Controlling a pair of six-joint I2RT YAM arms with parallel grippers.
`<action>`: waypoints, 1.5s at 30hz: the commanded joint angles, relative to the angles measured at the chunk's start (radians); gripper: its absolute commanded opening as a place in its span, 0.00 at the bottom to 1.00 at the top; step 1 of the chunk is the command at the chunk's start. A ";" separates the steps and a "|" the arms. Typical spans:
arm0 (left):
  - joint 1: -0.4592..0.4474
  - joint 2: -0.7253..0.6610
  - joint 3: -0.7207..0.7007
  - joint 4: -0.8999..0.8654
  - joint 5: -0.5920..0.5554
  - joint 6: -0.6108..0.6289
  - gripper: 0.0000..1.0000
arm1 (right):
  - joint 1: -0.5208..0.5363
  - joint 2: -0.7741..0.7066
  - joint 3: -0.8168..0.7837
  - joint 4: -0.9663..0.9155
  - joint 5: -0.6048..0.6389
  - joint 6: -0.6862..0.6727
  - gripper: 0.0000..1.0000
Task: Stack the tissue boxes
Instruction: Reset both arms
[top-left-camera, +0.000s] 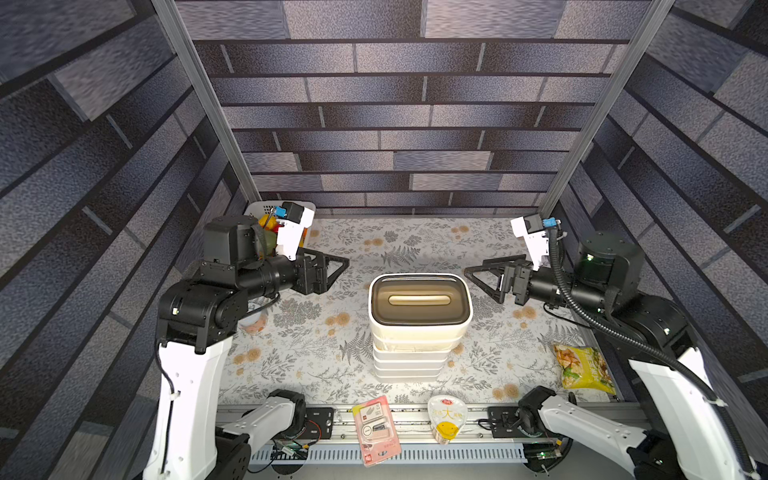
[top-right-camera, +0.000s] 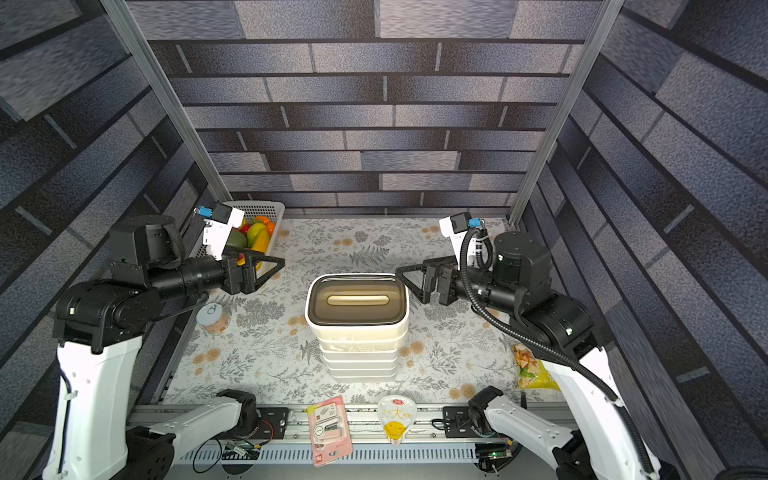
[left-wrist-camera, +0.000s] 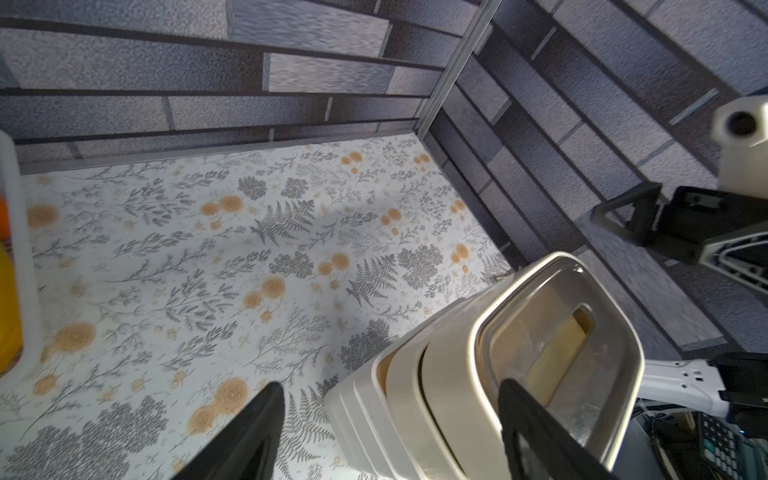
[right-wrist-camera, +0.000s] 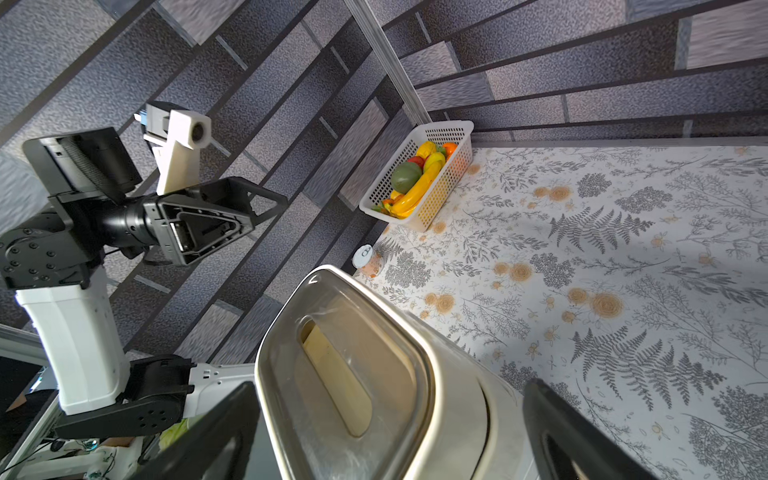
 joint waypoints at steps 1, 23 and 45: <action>0.017 0.059 -0.006 0.120 0.057 -0.045 1.00 | 0.000 0.082 0.043 0.027 0.047 -0.062 1.00; 0.189 -0.067 -1.088 0.933 -0.804 -0.154 1.00 | -0.432 0.029 -0.976 1.003 0.454 -0.287 1.00; 0.278 0.266 -1.384 1.778 -0.666 0.022 1.00 | -0.467 0.347 -1.312 1.759 0.573 -0.471 1.00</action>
